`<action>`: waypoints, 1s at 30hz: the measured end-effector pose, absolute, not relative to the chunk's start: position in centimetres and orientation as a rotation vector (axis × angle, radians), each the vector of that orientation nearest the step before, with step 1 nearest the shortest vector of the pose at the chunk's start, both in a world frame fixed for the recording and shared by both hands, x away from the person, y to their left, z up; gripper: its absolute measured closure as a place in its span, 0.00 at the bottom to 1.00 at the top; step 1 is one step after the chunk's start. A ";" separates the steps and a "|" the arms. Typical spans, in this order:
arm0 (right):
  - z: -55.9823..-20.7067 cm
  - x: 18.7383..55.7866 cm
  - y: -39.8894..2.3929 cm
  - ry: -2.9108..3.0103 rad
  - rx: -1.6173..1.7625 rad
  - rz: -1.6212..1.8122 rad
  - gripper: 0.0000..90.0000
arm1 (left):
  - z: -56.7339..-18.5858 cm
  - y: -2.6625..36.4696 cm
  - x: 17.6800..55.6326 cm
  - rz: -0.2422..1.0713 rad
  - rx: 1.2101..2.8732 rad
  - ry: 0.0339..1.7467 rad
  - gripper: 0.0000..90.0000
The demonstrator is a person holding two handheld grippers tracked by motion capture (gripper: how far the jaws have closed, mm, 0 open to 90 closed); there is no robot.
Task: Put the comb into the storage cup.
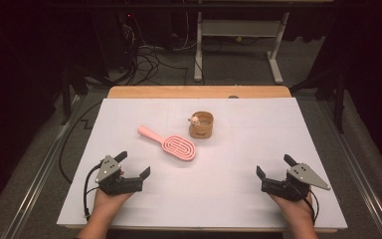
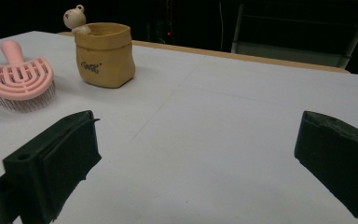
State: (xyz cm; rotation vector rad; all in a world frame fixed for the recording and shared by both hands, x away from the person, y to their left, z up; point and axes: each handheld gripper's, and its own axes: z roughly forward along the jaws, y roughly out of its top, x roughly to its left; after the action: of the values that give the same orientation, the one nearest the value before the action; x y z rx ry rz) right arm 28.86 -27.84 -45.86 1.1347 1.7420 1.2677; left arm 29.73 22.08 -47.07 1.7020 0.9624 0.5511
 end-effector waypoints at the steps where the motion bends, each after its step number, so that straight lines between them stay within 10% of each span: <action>1: -45.9 28.9 -27.8 1.742 1.135 1.268 0.00 | -47.1 22.1 29.7 0.551 1.702 0.962 0.00; 30: -45.8 28.2 -27.9 1.728 1.140 1.262 0.00 | -46.3 22.5 29.9 0.537 1.732 0.995 0.02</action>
State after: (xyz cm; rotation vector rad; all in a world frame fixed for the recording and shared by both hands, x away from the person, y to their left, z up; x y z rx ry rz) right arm 28.22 -27.93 -45.79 1.1399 1.7279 1.2620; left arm 29.94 22.46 -46.34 1.7319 0.9953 0.5370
